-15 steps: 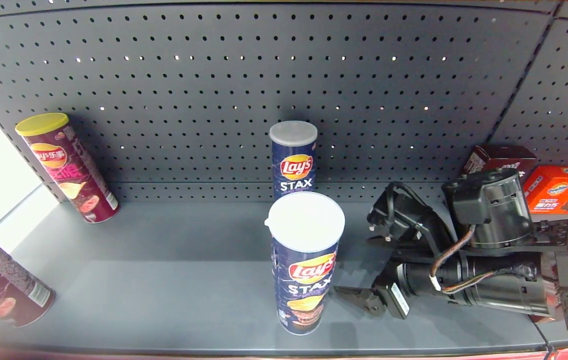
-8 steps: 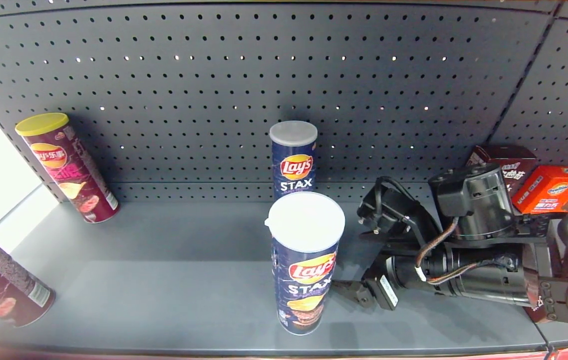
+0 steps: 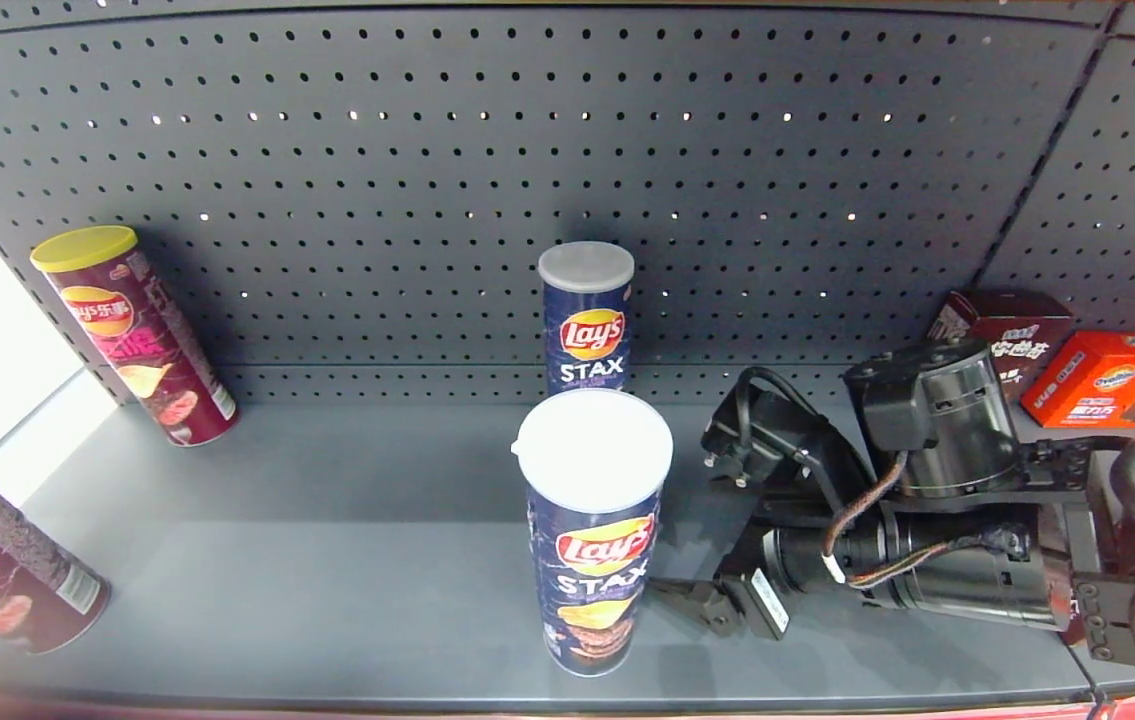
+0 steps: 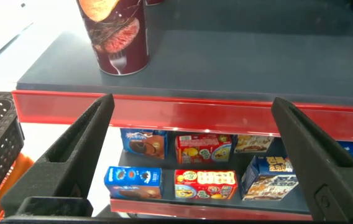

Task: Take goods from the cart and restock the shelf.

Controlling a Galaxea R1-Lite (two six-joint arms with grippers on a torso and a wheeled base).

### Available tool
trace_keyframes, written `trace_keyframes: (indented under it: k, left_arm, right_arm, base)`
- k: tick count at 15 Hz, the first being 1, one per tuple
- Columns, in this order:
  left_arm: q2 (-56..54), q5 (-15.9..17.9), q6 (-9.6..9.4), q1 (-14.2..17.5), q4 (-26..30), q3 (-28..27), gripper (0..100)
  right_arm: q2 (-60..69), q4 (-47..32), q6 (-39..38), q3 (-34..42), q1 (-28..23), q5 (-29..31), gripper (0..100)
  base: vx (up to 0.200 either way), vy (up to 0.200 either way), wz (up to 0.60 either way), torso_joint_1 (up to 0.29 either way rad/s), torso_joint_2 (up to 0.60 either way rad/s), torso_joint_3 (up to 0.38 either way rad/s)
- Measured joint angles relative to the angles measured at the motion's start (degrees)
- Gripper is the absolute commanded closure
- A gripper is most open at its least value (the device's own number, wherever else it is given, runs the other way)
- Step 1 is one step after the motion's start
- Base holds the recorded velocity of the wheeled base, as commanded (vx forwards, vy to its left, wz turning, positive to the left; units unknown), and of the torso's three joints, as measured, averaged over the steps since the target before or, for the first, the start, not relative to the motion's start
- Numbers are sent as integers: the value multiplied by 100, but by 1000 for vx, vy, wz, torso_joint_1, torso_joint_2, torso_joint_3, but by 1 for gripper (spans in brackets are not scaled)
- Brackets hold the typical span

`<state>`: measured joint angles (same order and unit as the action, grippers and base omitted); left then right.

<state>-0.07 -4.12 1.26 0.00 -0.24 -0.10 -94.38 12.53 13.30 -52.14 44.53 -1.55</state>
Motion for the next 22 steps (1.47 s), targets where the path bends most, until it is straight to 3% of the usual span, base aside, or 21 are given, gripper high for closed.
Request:
trace_keyframes:
  k: [14, 17, 22]
  left_arm:
    - [0, 0, -2, 0, 0, 0, 0]
    - [0, 2, -4, 0, 0, 0, 0]
    - [0, 5, -4, 0, 0, 0, 0]
  right_arm:
    - [717, 24, -118, 358, -165, 128, 0]
    - [885, 161, -169, 327, -410, 139, 0]
    - [1637, 183, -173, 344, -1270, 122, 0]
  base:
    - [0, 0, 0, 0, 0, 0]
    - [0, 0, 0, 0, 0, 0]
    - [0, 0, 0, 0, 0, 0]
